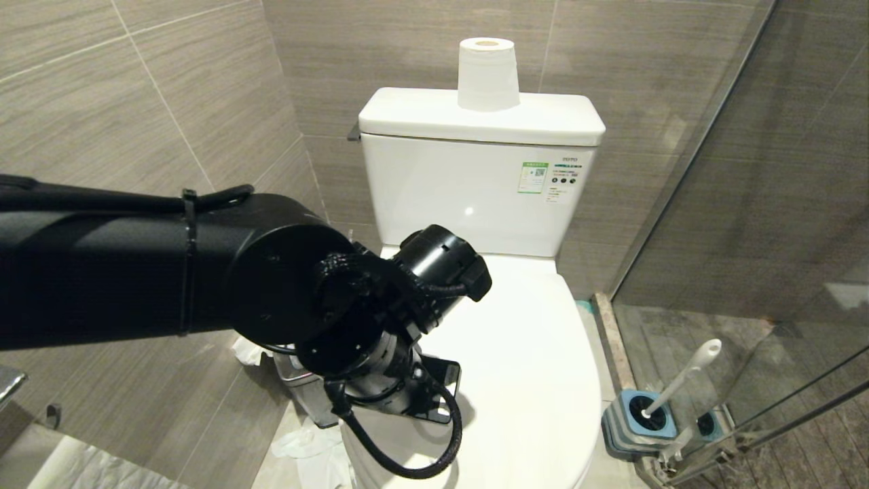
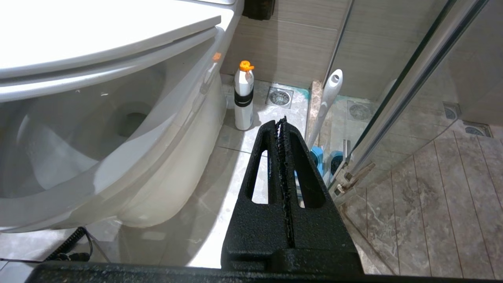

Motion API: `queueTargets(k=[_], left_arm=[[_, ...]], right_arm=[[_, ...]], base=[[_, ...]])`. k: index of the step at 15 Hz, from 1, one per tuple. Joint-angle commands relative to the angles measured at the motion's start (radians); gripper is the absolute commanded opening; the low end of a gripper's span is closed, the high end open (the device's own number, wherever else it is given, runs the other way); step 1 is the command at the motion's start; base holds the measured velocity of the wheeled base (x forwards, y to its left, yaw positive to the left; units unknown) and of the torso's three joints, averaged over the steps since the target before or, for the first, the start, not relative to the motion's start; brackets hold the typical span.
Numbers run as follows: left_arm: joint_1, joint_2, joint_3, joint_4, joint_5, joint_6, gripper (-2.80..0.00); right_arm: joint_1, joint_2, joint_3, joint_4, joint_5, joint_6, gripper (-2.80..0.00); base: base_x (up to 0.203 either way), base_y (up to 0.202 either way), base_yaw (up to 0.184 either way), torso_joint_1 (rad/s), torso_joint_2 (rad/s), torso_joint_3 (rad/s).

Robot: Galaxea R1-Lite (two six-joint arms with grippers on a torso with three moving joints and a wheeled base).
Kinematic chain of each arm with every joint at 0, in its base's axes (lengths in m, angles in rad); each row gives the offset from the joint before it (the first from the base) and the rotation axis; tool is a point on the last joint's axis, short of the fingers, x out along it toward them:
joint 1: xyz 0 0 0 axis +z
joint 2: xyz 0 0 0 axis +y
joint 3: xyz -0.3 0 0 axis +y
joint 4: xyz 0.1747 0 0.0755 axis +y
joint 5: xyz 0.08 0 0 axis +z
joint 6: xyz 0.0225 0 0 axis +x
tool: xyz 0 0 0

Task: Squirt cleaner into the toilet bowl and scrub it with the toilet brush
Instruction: Close the toilet lid

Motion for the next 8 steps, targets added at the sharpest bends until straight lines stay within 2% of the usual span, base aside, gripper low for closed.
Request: queueTargets(k=[1, 8], left_arm=[[0.007, 0.035, 0.001, -0.035, 0.014, -0.007, -2.8], [0.036, 0.103, 0.03, -0.199, 0.044, -0.006, -2.8]], right_arm=[[0.0, 0.0, 0.0, 0.0, 0.0, -0.001, -2.8], [0.0, 0.0, 0.0, 0.0, 0.0, 0.0, -2.8]], base=[[0.0, 0.0, 0.0, 0.0, 0.0, 0.0], [0.0, 0.0, 0.0, 0.0, 0.0, 0.0]])
